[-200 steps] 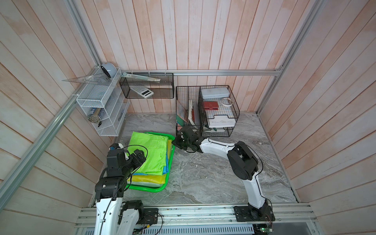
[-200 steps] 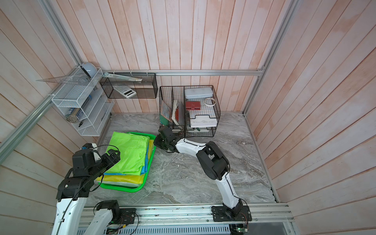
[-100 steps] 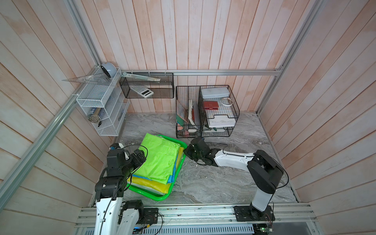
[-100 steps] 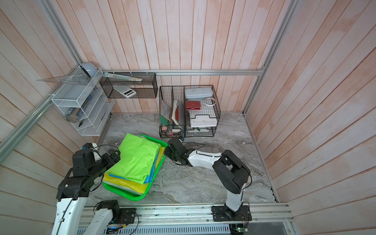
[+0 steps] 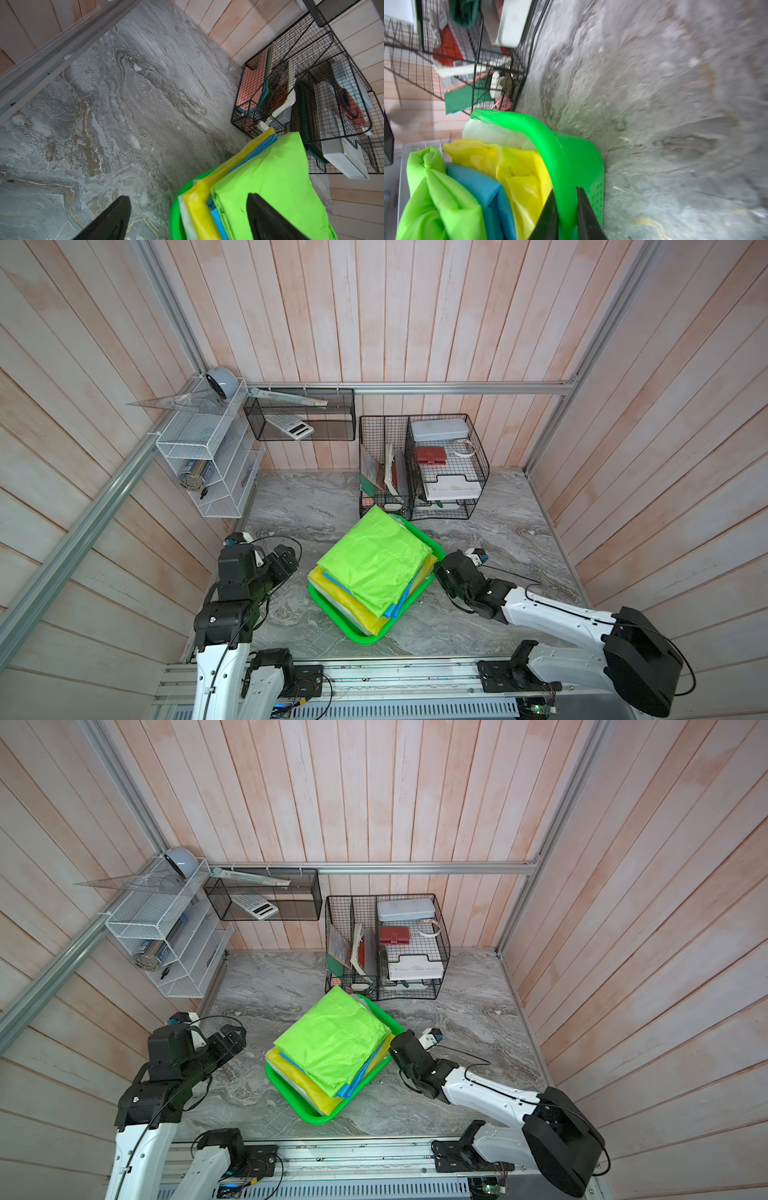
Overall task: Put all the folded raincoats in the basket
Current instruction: Move the basket to the center of the board.
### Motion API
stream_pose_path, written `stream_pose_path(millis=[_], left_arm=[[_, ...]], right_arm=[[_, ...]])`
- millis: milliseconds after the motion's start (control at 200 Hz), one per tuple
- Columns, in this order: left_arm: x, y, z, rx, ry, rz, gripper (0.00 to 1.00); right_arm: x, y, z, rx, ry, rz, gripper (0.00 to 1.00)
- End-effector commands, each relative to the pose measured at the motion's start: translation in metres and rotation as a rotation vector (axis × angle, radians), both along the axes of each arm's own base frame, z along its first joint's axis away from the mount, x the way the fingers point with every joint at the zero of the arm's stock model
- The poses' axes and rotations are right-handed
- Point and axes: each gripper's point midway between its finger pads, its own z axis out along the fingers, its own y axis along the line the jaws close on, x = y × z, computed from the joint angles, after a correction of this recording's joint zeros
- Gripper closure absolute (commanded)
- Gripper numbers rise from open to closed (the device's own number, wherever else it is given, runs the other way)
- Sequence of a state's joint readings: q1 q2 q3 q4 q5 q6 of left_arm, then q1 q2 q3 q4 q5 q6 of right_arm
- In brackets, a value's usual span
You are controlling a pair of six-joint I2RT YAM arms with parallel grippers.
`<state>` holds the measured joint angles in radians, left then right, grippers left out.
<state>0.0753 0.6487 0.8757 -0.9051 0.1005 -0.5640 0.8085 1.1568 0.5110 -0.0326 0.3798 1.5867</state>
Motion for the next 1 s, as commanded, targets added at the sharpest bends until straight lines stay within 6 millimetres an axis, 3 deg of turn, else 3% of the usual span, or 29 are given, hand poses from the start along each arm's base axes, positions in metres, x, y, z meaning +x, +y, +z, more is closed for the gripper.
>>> stream_pose_path(millis=[0,180,295,395,485,665,900,995], left_arm=[[-0.001,-0.003,0.0,0.007,-0.002,-0.023,0.08],[0.001,-0.004,-0.001,0.002,0.0,-0.027,0.08],[0.001,-0.003,-0.003,0.001,0.006,-0.025,0.07],[0.002,-0.004,-0.004,-0.001,0.015,-0.028,0.07],[0.003,-0.004,-0.005,-0.002,0.021,-0.028,0.07],[0.004,-0.004,-0.006,-0.003,0.022,-0.032,0.07],[0.004,-0.005,-0.006,-0.006,0.021,-0.036,0.07],[0.004,-0.005,-0.006,-0.005,0.021,-0.033,0.07]], right_arm=[[-0.001,-0.049,0.014,-0.021,-0.056,-0.232,0.99],[-0.019,-0.08,0.01,0.012,-0.072,-0.331,0.99],[-0.028,-0.08,0.01,0.02,-0.041,-0.293,0.95],[-0.035,-0.075,0.001,0.083,0.002,-0.288,0.85],[-0.037,-0.06,0.0,0.121,0.021,-0.215,0.68],[-0.057,-0.02,-0.002,0.124,0.118,0.058,0.57],[-0.102,0.013,-0.008,0.136,0.181,0.267,0.56],[-0.11,0.024,-0.01,0.146,0.183,0.293,0.63]])
